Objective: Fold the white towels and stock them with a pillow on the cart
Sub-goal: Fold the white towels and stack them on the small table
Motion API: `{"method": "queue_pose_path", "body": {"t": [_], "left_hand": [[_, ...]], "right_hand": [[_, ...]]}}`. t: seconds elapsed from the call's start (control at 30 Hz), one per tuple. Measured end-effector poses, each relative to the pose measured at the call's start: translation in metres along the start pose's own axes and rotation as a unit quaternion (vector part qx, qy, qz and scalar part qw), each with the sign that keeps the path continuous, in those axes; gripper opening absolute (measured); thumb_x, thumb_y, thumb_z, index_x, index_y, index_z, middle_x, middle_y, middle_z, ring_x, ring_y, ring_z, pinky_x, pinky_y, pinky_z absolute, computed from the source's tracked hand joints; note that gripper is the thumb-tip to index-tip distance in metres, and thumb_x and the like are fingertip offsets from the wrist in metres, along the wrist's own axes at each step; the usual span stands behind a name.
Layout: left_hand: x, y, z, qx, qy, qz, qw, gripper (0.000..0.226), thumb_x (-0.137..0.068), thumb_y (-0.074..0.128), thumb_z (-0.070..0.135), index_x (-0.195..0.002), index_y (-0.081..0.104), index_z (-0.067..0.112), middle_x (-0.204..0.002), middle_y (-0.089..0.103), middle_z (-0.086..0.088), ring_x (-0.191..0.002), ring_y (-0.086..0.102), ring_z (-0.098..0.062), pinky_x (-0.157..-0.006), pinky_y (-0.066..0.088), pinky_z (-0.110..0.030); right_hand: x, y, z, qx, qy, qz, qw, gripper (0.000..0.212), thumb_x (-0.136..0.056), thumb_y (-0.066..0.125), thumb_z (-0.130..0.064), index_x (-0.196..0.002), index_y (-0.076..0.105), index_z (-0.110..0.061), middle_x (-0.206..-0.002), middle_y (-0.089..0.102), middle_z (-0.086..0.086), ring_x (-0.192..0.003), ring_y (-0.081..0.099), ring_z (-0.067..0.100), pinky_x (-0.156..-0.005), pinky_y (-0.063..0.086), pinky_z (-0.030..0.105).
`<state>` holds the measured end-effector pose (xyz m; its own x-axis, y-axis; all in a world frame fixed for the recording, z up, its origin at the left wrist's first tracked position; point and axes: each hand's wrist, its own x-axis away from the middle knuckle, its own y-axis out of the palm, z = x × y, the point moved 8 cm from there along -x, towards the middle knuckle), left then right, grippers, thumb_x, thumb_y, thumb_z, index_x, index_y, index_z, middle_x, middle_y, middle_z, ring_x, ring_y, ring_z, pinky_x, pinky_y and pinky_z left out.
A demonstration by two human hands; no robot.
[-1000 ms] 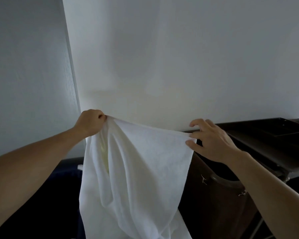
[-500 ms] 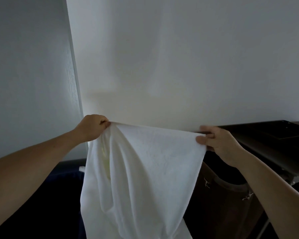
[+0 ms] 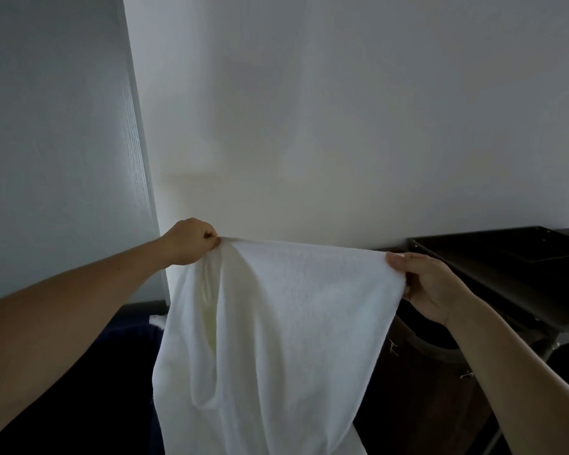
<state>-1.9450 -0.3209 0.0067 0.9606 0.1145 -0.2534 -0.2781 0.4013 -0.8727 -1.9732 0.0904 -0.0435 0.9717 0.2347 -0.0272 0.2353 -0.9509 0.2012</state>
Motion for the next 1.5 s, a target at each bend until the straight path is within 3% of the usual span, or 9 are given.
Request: {"method": "queue_pose_path", "body": {"t": [0.13, 0.33, 0.4, 0.5, 0.73, 0.83, 0.93, 1.2, 1.5], "left_hand": [[0.000, 0.018, -0.007, 0.101, -0.080, 0.006, 0.992, 0.022, -0.096, 0.058, 0.021, -0.085, 0.065, 0.003, -0.087, 0.062, 0.000, -0.072, 0.051, -0.017, -0.060, 0.038, -0.025], [0.023, 0.005, -0.089, 0.174, -0.258, 0.070, 0.948, 0.016, -0.096, 0.058, 0.010, -0.094, 0.064, -0.004, -0.091, 0.059, -0.017, -0.083, 0.057, -0.030, -0.073, 0.046, -0.034], [0.038, 0.004, -0.119, 0.185, -0.320, 0.079, 0.926, 0.019, -0.097, 0.054, 0.004, -0.078, 0.055, 0.002, -0.080, 0.054, -0.015, -0.068, 0.052, -0.026, -0.062, 0.045, -0.028], [0.054, 0.019, -0.128, 0.234, -0.360, 0.075, 0.900, 0.007, -0.092, 0.053, -0.007, -0.086, 0.056, -0.004, -0.088, 0.051, -0.022, -0.074, 0.050, -0.029, -0.064, 0.041, -0.034], [0.057, 0.079, 0.024, 0.314, -0.186, -0.037, 0.930, 0.011, -0.084, 0.066, 0.001, -0.082, 0.068, -0.009, -0.069, 0.060, -0.017, -0.058, 0.055, -0.027, -0.064, 0.049, -0.035], [0.063, 0.083, 0.072, 0.226, -0.093, -0.009, 0.970, 0.018, -0.085, 0.066, 0.015, -0.074, 0.073, 0.003, -0.077, 0.072, -0.017, -0.072, 0.067, -0.034, -0.068, 0.056, -0.036], [0.072, 0.078, 0.091, 0.136, -0.031, 0.040, 0.989, 0.027, -0.093, 0.060, 0.031, -0.070, 0.066, 0.019, -0.076, 0.069, 0.003, -0.074, 0.063, -0.017, -0.065, 0.046, -0.028], [0.091, 0.081, 0.104, 0.121, 0.020, 0.094, 0.988, 0.025, -0.098, 0.055, 0.030, -0.083, 0.060, 0.011, -0.074, 0.065, 0.001, -0.068, 0.059, -0.017, -0.060, 0.047, -0.031], [0.088, 0.078, 0.107, 0.137, 0.004, 0.103, 0.985, 0.027, -0.097, 0.053, 0.029, -0.079, 0.059, 0.010, -0.069, 0.062, 0.003, -0.062, 0.055, -0.011, -0.056, 0.043, -0.026]], "right_hand": [[-0.004, 0.015, -0.007, -0.023, -0.021, 0.058, 0.998, 0.019, -0.083, 0.070, -0.004, -0.065, 0.069, -0.009, -0.059, 0.054, 0.001, -0.042, 0.039, 0.009, -0.034, 0.030, 0.022], [0.022, -0.060, 0.025, -0.044, 0.063, 0.338, 0.938, 0.022, -0.077, 0.080, -0.008, -0.089, 0.062, -0.005, -0.066, 0.056, 0.006, -0.047, 0.047, 0.014, -0.047, 0.042, 0.026], [0.028, -0.071, 0.040, -0.007, 0.087, 0.359, 0.929, 0.023, -0.079, 0.079, -0.012, -0.090, 0.060, -0.004, -0.066, 0.057, 0.006, -0.048, 0.049, 0.014, -0.050, 0.044, 0.027], [0.030, -0.048, 0.063, 0.081, 0.126, 0.346, 0.926, 0.021, -0.079, 0.080, -0.015, -0.086, 0.065, -0.001, -0.064, 0.056, 0.007, -0.049, 0.047, 0.016, -0.050, 0.044, 0.029], [0.010, 0.087, 0.069, 0.262, 0.023, 0.167, 0.950, 0.026, -0.078, 0.080, -0.017, -0.057, 0.065, -0.014, -0.053, 0.061, 0.004, -0.053, 0.057, 0.020, -0.057, 0.049, 0.033], [0.009, 0.130, 0.068, 0.322, -0.012, 0.126, 0.938, 0.038, -0.076, 0.080, -0.026, -0.047, 0.056, -0.017, -0.048, 0.055, -0.003, -0.049, 0.049, 0.013, -0.051, 0.038, 0.024], [0.009, 0.138, 0.062, 0.301, -0.029, 0.132, 0.944, 0.040, -0.080, 0.076, -0.026, -0.046, 0.057, -0.015, -0.046, 0.052, -0.003, -0.046, 0.044, 0.010, -0.049, 0.036, 0.023], [0.026, 0.141, 0.048, 0.210, -0.044, 0.134, 0.968, 0.024, -0.085, 0.070, -0.011, -0.062, 0.074, -0.005, -0.068, 0.071, 0.016, -0.060, 0.062, 0.019, -0.069, 0.059, 0.039], [0.031, 0.144, 0.050, 0.214, -0.043, 0.098, 0.971, 0.027, -0.085, 0.068, -0.015, -0.062, 0.067, -0.001, -0.063, 0.063, 0.019, -0.059, 0.053, 0.019, -0.058, 0.046, 0.033]]}}
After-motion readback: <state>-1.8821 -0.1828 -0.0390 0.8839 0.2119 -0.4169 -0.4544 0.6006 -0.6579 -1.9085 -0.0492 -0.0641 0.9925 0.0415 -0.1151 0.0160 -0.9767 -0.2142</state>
